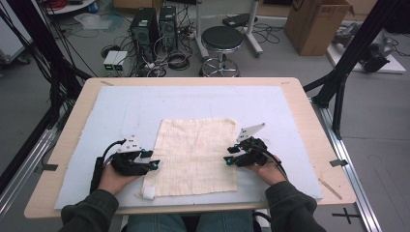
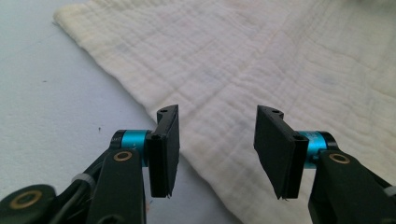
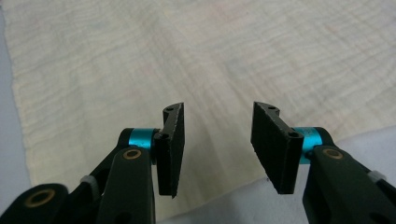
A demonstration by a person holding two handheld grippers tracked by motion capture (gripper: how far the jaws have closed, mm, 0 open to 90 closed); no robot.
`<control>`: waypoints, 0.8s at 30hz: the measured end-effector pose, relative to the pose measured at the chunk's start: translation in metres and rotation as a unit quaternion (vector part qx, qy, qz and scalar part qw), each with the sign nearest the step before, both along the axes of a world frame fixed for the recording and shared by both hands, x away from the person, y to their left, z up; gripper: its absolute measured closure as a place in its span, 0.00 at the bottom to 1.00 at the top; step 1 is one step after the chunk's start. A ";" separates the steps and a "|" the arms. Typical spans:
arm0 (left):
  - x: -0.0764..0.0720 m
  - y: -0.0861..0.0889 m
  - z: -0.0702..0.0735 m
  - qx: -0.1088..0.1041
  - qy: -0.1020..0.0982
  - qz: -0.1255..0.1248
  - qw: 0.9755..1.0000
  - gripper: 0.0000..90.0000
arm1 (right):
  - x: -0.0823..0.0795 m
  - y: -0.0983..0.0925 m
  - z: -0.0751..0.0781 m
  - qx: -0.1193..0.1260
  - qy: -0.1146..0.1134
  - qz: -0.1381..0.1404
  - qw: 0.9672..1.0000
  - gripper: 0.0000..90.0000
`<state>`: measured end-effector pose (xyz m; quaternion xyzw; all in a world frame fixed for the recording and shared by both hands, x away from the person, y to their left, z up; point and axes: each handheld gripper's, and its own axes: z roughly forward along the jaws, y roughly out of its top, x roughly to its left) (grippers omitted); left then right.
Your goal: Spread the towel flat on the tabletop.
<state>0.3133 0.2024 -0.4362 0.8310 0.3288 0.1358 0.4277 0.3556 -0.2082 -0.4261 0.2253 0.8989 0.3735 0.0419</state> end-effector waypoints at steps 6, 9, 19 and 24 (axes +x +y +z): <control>0.026 0.004 0.006 -0.022 0.016 0.045 0.999 0.60 | 0.019 -0.011 -0.002 0.014 -0.002 -0.043 0.999 0.59; 0.037 0.003 0.011 -0.030 0.022 0.057 0.998 0.60 | 0.028 -0.015 -0.001 0.025 -0.001 -0.060 0.998 0.56; 0.069 0.002 0.021 -0.055 0.024 0.090 0.994 0.59 | 0.059 -0.023 0.017 0.057 -0.005 -0.109 0.992 0.45; 0.078 0.000 0.024 -0.057 0.029 0.093 0.994 0.57 | 0.074 -0.023 0.024 0.059 -0.005 -0.128 0.990 0.39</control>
